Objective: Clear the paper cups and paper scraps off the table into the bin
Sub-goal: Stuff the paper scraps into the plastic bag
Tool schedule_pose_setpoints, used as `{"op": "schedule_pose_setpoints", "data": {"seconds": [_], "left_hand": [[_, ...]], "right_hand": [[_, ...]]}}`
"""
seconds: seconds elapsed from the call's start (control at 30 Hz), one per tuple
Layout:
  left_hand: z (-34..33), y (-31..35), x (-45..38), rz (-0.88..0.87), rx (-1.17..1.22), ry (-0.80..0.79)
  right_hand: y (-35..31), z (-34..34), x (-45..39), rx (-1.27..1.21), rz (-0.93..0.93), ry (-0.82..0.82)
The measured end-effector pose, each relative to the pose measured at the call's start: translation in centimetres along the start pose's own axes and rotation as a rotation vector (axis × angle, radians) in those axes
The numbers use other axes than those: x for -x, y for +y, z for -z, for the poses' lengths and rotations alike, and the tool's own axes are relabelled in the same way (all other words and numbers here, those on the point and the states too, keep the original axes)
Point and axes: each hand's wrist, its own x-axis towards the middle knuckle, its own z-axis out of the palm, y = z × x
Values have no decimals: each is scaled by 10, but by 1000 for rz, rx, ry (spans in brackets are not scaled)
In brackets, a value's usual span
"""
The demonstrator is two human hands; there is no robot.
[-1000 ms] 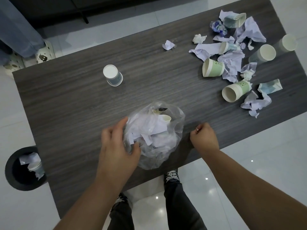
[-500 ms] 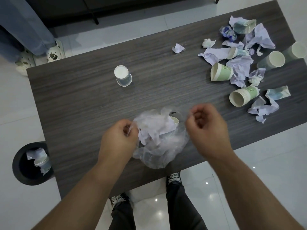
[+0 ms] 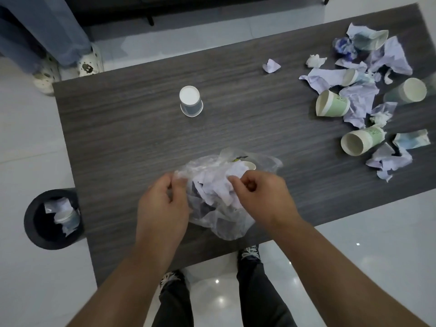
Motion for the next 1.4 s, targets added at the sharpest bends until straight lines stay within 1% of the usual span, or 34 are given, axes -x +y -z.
{"op": "schedule_pose_setpoints", "data": {"seconds": [0.03, 0.1, 0.13, 0.17, 0.2, 0.23, 0.27, 0.3, 0.33, 0.37, 0.4, 0.43, 0.5, 0.53, 0.57, 0.63, 0.67, 0.73, 0.77, 0.83, 0.9, 0.97, 1.0, 1.07, 1.13, 1.23, 1.33, 1.4], "left_hand": [[5, -3, -1, 15, 15, 9], [17, -8, -6, 26, 18, 82], [24, -11, -9, 28, 3, 140], [31, -14, -12, 29, -17, 196], [38, -18, -14, 30, -34, 222], [44, -22, -16, 45, -44, 187], [47, -25, -16, 56, -50, 95], [48, -29, -14, 61, -64, -32], [48, -30, -12, 46, -100, -143], [47, -30, -11, 12, -149, -223], [45, -31, -9, -38, -187, -267], [43, -31, -9, -80, -179, -270], [41, -35, -12, -86, -137, -196], [40, -37, -15, -79, -157, -156], [40, -38, -18, -66, -191, -150], [37, -43, -22, -36, -190, -202], [34, -46, -24, -36, -180, -252], [25, -54, -29, -63, -223, -330], [20, -60, -32, -69, -261, -331], [12, -67, -39, -25, -342, -274], [9, -74, -45, 5, -385, -212], [14, -83, -49, -12, -392, -186], [21, -87, -50, -16, -378, -181], [37, -95, -49, 9, -300, -157], [58, -106, -41, 96, -168, -109], [96, -126, -28, 265, 26, 9], [140, -150, -20, 330, 117, 186], [174, -168, -17, 344, 149, 315]], "right_hand": [[-2, 2, 0, -12, 29, 67], [-4, 7, -1, -87, 34, 257], [-4, 9, -3, -107, -4, 342], [-3, 11, -6, -92, -81, 367], [1, 11, -9, -66, -193, 291], [3, 9, -12, -39, -301, 147], [3, 7, -14, -17, -372, -2], [2, 3, -16, -13, -388, -114], [2, -1, -18, -33, -358, -175], [1, -6, -19, -59, -314, -201], [-5, -10, -18, -98, -280, -214], [-12, -14, -15, -143, -263, -224], [-24, -24, -11, -242, -228, -239], [-30, -29, -9, -286, -212, -268], [-36, -34, -7, -320, -196, -306], [-44, -47, -7, -355, -208, -367], [-47, -52, -8, -372, -222, -378], [-54, -60, -11, -436, -286, -398], [-58, -63, -13, -468, -326, -426], [-63, -66, -17, -458, -351, -483], [-68, -70, -19, -400, -299, -495], [-72, -75, -20, -372, -222, -460], [-75, -78, -21, -395, -196, -422], [-83, -83, -21, -433, -145, -319], [-95, -90, -21, -398, -117, -254], [-111, -111, -21, -248, -111, -298], [-128, -147, -18, -80, -125, -395], [-139, -175, -13, 25, -95, -426]]}}
